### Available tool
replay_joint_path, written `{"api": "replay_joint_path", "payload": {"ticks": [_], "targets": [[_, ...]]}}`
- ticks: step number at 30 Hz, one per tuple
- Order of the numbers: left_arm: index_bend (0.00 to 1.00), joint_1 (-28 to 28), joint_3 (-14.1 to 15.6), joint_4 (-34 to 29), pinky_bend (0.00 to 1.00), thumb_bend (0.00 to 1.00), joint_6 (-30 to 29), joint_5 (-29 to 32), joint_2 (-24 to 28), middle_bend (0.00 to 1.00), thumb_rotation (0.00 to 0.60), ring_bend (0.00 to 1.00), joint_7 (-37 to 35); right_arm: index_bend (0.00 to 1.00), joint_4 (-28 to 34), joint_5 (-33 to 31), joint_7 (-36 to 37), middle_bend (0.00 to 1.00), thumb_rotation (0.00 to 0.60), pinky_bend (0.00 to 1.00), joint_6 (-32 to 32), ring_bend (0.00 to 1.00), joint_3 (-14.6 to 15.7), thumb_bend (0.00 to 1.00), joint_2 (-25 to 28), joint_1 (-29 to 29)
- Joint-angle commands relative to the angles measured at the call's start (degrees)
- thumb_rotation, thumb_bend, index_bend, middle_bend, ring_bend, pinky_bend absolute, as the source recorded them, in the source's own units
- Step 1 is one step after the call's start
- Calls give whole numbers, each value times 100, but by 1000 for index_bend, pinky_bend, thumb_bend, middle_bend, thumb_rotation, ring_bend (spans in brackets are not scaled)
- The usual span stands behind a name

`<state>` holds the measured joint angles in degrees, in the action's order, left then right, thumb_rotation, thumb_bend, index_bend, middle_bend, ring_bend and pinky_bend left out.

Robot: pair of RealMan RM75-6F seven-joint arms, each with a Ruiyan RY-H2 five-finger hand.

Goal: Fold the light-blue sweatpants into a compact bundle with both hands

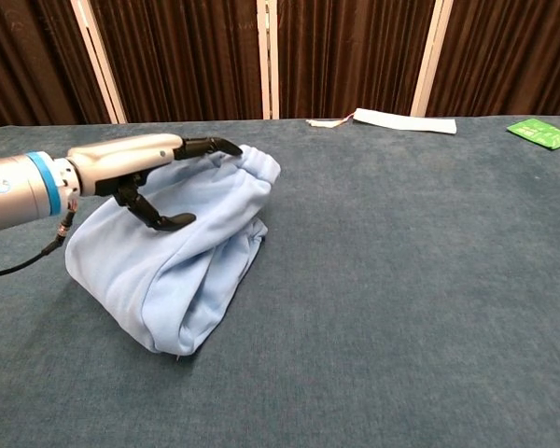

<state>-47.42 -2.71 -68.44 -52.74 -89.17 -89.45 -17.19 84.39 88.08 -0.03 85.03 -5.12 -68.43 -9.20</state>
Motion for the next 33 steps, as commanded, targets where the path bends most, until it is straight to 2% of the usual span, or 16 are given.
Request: {"api": "replay_joint_path", "payload": {"ticks": [1, 10, 18, 22, 25, 29, 33], "targets": [[0, -87, 14, 66, 17, 467, 212, 86, -122, 0, 600, 0, 126, 14, -8, -9, 8, 0, 600, 0, -5, 0, -2, 0, 0, 2], [0, -129, 51, 235, 17, 468, 443, 238, -314, 0, 600, 0, 224, 14, -1, 4, 2, 0, 600, 0, 4, 0, 1, 0, 0, 2], [0, -36, 2, 97, 0, 445, -98, 32, -181, 0, 600, 0, 125, 15, 23, 14, 6, 0, 600, 0, 29, 0, -3, 0, 15, 9], [0, 129, -82, -323, 0, 437, -783, -198, 315, 0, 600, 0, -97, 15, 67, 63, 17, 0, 600, 0, 73, 0, 8, 0, 36, 20], [0, 194, -115, -567, 0, 436, -972, -239, 580, 0, 600, 0, -139, 15, 91, 93, 11, 0, 600, 0, 91, 0, 17, 0, 43, 23], [0, 457, -236, -1118, 0, 437, -1537, -256, 1241, 0, 600, 0, -233, 16, 170, 178, -11, 0, 600, 0, 151, 0, 42, 0, 67, 37], [0, 761, -212, -1574, 0, 405, -1837, -179, 1804, 0, 594, 0, -152, 24, 212, 214, -38, 0, 600, 0, 177, 0, 54, 0, 86, 46]]}}
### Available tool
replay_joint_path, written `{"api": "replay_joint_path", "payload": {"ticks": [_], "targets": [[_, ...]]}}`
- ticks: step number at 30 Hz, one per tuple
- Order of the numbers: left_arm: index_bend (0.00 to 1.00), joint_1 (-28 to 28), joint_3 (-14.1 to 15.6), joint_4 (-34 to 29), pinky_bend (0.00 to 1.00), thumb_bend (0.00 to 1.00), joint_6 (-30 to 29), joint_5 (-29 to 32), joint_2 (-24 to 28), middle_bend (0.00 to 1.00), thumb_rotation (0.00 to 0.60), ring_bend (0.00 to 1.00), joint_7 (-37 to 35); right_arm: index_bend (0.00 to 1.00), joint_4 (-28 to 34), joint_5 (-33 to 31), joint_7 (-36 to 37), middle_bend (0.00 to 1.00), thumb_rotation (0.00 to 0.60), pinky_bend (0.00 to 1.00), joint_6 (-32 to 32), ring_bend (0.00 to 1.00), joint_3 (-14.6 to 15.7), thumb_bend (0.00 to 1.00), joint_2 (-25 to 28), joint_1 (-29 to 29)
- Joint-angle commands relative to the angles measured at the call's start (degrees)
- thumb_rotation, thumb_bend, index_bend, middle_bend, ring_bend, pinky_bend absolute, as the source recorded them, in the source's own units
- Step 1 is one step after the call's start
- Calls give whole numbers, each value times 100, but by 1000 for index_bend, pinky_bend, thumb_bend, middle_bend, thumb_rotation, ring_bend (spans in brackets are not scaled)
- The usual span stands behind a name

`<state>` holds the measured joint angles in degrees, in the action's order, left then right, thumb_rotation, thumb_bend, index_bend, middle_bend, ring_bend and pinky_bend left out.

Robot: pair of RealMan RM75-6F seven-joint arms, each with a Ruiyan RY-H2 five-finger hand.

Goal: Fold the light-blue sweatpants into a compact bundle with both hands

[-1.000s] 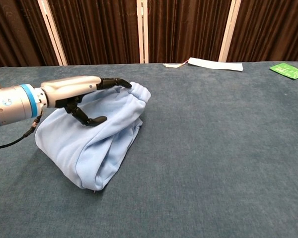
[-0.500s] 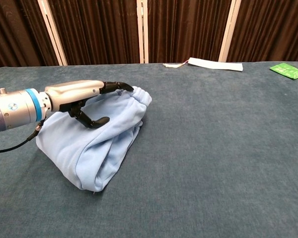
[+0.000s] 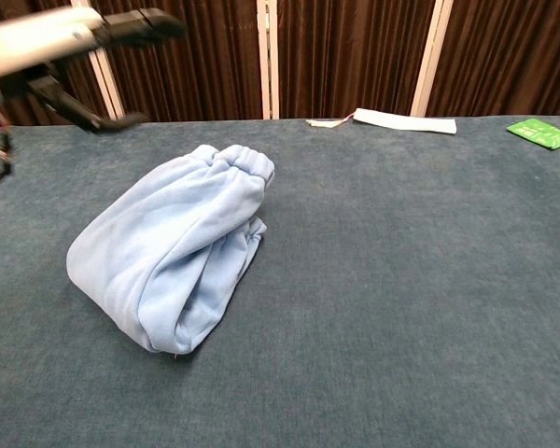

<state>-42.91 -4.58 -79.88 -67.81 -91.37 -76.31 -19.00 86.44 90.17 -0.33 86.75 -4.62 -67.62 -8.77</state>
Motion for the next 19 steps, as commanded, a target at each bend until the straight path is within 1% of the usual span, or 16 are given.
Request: {"api": "replay_joint_path", "payload": {"ticks": [1, 4, 5, 6, 7, 8, 11, 15, 19], "targets": [[0, 411, 3, -542, 0, 384, -394, 81, 628, 0, 589, 0, 109, 25, 13, 8, -20, 0, 600, 0, 5, 0, 6, 0, 8, 4], [0, 714, 121, -843, 0, 230, -580, 186, 956, 0, 573, 0, 389, 21, 26, 2, -58, 0, 600, 0, 6, 0, 6, 0, 16, 10], [0, 870, 178, -975, 0, 173, -689, 242, 1072, 0, 572, 0, 548, 16, 29, -5, -83, 0, 600, 0, 10, 0, 3, 0, 20, 14], [0, 1103, 252, -1143, 0, 138, -882, 323, 1192, 0, 575, 0, 781, 9, 38, -15, -128, 0, 600, 0, 17, 0, -2, 0, 26, 20], [0, 1286, 311, -1259, 0, 129, -1052, 367, 1259, 0, 581, 0, 959, 3, 50, -23, -162, 0, 600, 0, 24, 0, -6, 0, 32, 26], [0, 1675, 443, -1437, 0, 128, -1394, 519, 1360, 0, 589, 0, 1281, 1, 83, -24, -182, 0, 600, 0, 50, 0, -14, 0, 45, 36], [0, 2367, 689, -1830, 0, 128, -2139, 520, 1444, 0, 600, 0, 1975, 0, 163, 26, -185, 0, 600, 0, 113, 0, -17, 0, 89, 52], [0, 2936, 931, -1989, 0, 128, -2629, 417, 1465, 0, 600, 0, 2244, 0, 246, 116, -153, 0, 600, 0, 203, 0, 3, 0, 161, 86], [0, 3258, 1070, -1968, 0, 128, -2861, 241, 1461, 0, 600, 0, 2285, 0, 308, 149, -110, 0, 600, 0, 276, 0, 18, 0, 233, 134]]}}
